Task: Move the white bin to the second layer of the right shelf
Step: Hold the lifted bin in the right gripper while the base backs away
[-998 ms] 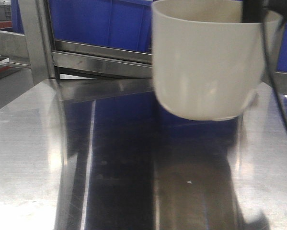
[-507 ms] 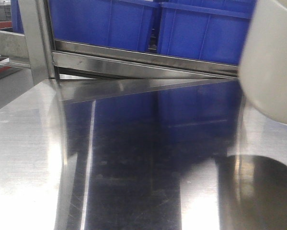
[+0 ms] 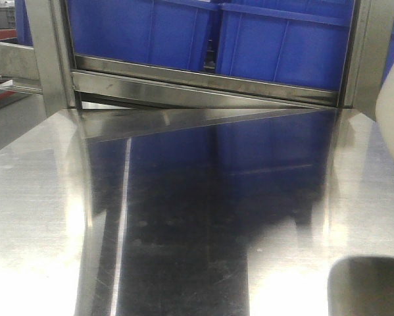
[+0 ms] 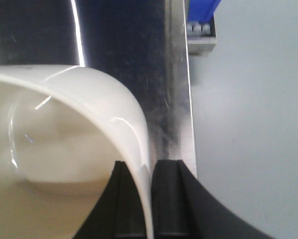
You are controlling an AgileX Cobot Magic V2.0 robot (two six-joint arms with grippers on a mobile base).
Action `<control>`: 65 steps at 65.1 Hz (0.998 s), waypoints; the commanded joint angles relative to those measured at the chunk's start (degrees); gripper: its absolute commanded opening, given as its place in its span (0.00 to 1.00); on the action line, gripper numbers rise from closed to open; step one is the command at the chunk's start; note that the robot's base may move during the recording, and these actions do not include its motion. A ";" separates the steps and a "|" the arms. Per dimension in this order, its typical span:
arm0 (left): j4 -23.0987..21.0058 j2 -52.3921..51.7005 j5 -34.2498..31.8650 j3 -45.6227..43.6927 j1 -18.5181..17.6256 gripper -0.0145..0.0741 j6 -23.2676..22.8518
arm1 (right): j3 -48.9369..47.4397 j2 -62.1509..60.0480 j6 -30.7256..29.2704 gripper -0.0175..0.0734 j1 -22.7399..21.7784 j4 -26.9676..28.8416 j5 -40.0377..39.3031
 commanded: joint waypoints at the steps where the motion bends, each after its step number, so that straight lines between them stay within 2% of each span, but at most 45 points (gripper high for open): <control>1: -0.35 -0.91 -4.83 2.11 0.04 0.26 -0.15 | -0.15 -3.53 -0.55 0.25 -0.17 -1.30 -6.01; 18: -0.35 -0.91 -4.83 2.11 0.04 0.26 -0.15 | 1.76 -7.33 -0.55 0.25 -0.17 -2.99 -6.05; 33: -0.35 -0.91 -4.83 2.11 0.04 0.26 -0.15 | 1.87 -7.33 -0.55 0.25 -0.17 -8.40 -5.29; 54: -0.35 -0.91 -4.83 2.11 0.04 0.26 -0.15 | 2.96 -7.26 -0.55 0.25 0.10 -8.47 -5.55; 65: -0.35 -0.91 -4.83 2.11 0.04 0.26 -0.15 | 2.96 -7.26 -0.55 0.25 3.00 -7.53 -6.60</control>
